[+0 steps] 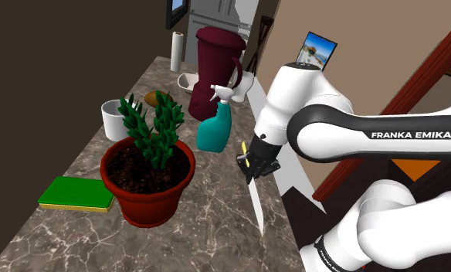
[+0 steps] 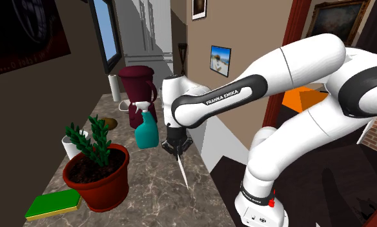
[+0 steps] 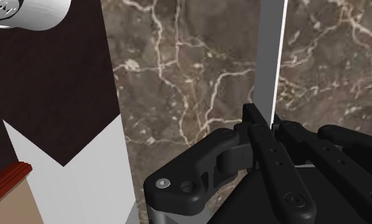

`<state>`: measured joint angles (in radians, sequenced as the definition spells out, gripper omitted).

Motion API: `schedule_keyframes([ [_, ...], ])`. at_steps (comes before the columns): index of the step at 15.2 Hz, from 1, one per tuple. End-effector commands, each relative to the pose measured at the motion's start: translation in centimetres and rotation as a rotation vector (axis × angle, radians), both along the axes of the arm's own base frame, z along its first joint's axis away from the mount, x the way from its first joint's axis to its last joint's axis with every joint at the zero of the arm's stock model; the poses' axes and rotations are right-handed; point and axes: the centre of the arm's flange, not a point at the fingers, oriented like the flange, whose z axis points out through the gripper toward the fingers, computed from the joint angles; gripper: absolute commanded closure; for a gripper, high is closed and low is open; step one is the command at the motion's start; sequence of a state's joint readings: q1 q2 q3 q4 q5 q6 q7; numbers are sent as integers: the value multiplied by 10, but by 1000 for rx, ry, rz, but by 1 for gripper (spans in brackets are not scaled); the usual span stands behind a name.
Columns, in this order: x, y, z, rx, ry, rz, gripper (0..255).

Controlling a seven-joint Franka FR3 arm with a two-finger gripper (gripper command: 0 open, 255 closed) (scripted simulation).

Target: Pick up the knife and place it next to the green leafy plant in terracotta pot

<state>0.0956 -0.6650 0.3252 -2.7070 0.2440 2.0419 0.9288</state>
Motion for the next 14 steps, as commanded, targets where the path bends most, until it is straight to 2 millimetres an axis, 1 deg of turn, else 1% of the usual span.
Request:
schedule_keyframes([
  [1, 0, 0, -4, 0, -1, 0, 255],
  [7, 0, 0, -4, 0, -1, 0, 255],
  [8, 0, 0, -4, 0, -1, 0, 0],
  [13, 0, 0, -4, 0, -1, 0, 0],
  [14, 0, 0, 9, 0, -1, 0, 0],
])
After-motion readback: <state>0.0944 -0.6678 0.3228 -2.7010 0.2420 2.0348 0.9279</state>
